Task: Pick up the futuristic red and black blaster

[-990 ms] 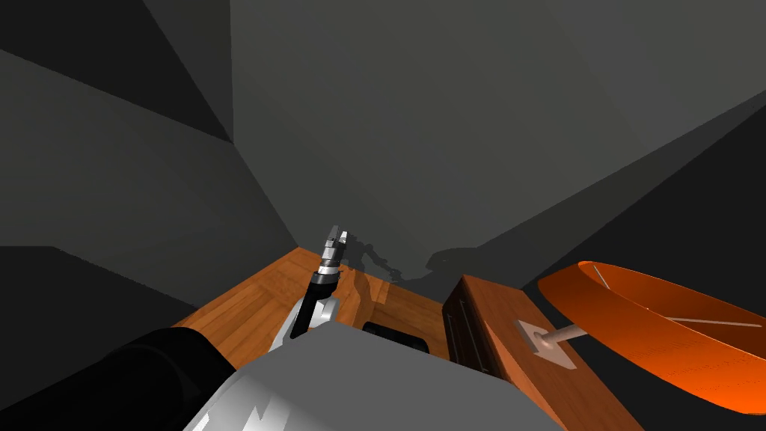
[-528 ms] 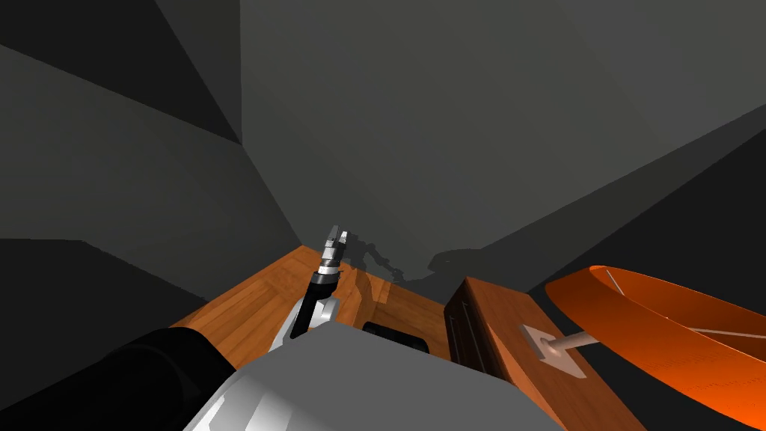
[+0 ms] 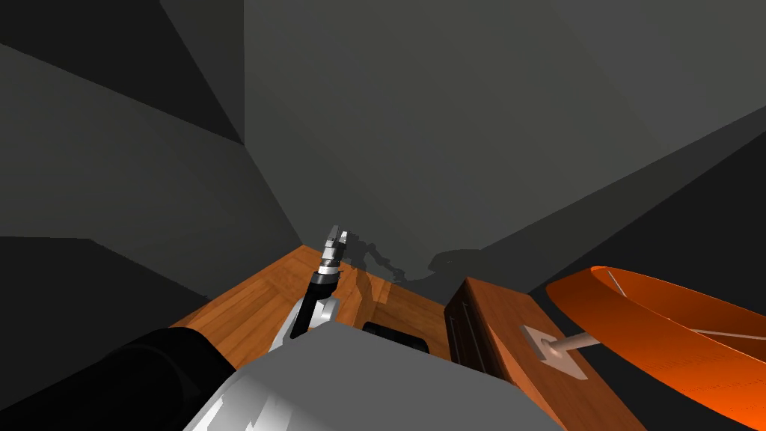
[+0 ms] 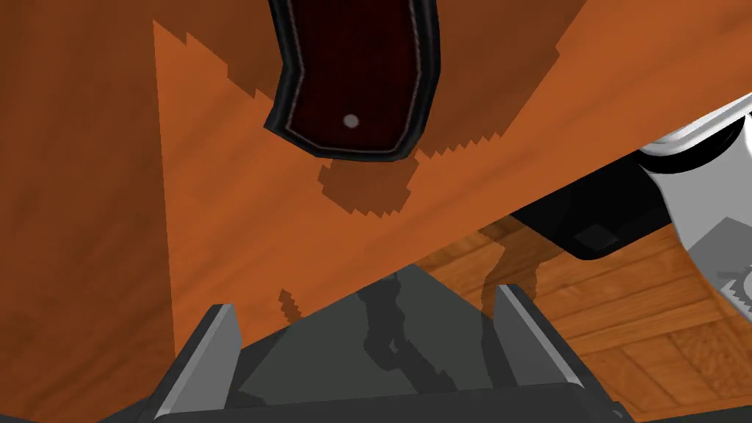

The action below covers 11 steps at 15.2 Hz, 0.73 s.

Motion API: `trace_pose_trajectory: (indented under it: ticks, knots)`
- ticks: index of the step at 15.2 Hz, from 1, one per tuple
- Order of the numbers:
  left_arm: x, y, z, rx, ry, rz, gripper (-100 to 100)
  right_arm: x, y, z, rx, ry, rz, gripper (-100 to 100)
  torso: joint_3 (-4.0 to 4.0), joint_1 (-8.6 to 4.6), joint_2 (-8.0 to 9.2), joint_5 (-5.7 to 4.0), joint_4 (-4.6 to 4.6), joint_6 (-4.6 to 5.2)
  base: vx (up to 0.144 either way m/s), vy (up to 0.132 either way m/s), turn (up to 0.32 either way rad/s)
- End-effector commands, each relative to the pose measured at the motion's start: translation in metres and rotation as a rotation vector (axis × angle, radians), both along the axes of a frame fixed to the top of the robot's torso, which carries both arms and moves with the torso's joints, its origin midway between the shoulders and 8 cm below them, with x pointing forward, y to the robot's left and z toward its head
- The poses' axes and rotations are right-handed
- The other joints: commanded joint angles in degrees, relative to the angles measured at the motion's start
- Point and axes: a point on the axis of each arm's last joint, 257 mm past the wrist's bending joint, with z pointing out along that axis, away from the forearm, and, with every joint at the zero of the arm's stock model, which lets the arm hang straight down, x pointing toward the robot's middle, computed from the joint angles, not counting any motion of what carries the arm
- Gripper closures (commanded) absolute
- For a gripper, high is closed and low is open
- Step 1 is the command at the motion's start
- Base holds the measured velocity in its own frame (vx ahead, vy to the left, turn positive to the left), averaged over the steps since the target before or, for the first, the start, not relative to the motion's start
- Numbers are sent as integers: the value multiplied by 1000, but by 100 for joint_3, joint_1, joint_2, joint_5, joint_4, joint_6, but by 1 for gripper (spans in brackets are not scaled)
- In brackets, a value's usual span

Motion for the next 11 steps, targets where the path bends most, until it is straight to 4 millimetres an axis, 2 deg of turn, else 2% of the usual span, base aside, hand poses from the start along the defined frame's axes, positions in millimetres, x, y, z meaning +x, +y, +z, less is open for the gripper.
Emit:
trace_pose_trajectory:
  ticks: [1, 3, 4, 5, 7, 8, 9, 10, 11]
  knots:
    - [0, 0, 0, 0, 0, 0, 0, -33, -16, 0, -35, 68, 9, -100, 0, 0, 0, 0, 0, 0, 45, 4, 15]
    - [0, 0, 0, 0, 0, 0, 0, -38, -18, 0, -40, 77, 10, -100, -11, 2, -21, 2, -5, 5, 100, 13, -6]
    - [0, 0, 0, 0, 0, 0, 0, -62, -29, 2, -65, 127, 17, -100, -16, 4, -28, 2, -6, 5, 107, 11, -6]
    - [0, 0, 0, 0, 0, 0, 0, -78, -37, 3, -82, 159, 21, -100, -19, 4, -34, 1, -8, 3, 119, 21, 8]
    - [0, 0, 0, 0, 0, 0, 0, -78, -37, 3, -82, 159, 21, -100, -23, 7, -40, 3, -9, 3, 92, 19, -3]
    - [0, 0, 0, 0, 0, 0, 0, -89, -42, 5, -92, 181, 24, -100, -21, 7, -35, 2, -9, 2, 54, 11, 3]
    - [0, 0, 0, 0, 0, 0, 0, -110, -51, 8, -113, 224, 29, -100, -17, 5, -28, 2, -7, 2, 73, 13, 11]
    - [0, 0, 0, 0, 0, 0, 0, -115, -54, 9, -118, 234, 31, -100, -15, 5, -27, 3, -7, 5, 83, 7, -1]
    - [0, 0, 0, 0, 0, 0, 0, -96, -48, 8, -111, 202, 60, -100, -15, 4, -26, 3, -7, 6, 61, 2, -17]
